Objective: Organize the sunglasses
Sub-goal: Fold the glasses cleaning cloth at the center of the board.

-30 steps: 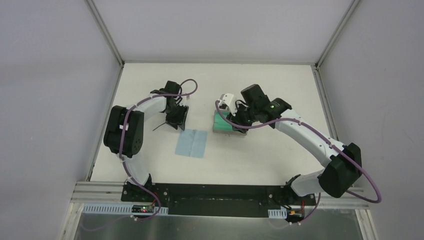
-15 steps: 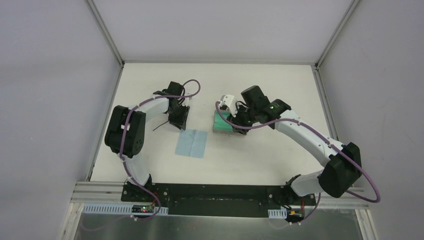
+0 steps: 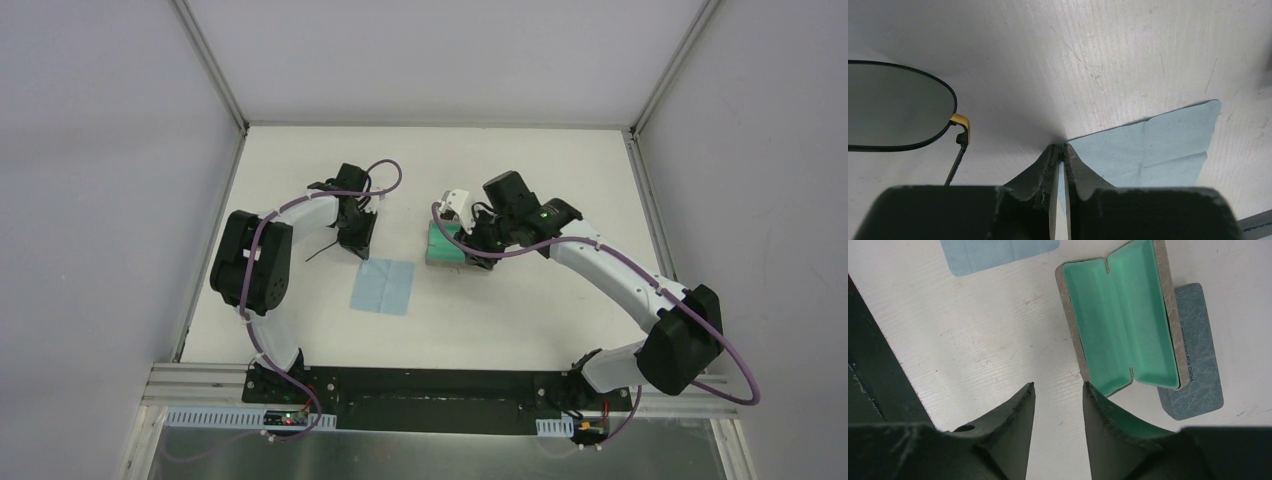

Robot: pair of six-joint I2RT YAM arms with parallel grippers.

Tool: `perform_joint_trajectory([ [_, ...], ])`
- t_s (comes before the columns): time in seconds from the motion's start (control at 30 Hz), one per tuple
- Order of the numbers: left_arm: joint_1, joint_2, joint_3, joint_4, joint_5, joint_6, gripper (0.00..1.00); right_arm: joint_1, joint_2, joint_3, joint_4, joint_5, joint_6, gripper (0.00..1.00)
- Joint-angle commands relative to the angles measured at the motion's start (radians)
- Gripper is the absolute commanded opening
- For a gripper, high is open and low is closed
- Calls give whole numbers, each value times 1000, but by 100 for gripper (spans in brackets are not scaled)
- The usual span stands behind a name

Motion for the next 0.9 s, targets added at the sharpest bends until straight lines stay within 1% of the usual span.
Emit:
perform_joint_trajectory([
  [0.0,-9,17,8,10,-30,0,7,6,27,39,45,-60,-8,41],
  [0.07,-7,13,6,9,-22,-1,1,22,71,80,48,-81,-21,39],
  [0.23,11,13,8,10,8,-17,0,94,249,225,52,-105,-52,36],
  [0.3,27,21,18,8,26,-30,0,116,326,263,89,-97,-11,35],
  [0.37,52,35,26,7,49,-49,0,117,407,297,113,-116,64,35],
  [0.43,80,44,31,-1,78,-57,0,118,463,316,125,-139,98,34],
  [0.63,110,62,25,-6,187,-64,0,114,613,440,139,-149,148,35],
  [0.73,111,68,31,-4,201,-66,0,110,683,486,143,-137,174,35],
  [0.87,118,72,34,-9,211,-72,0,102,723,497,152,-111,184,35],
])
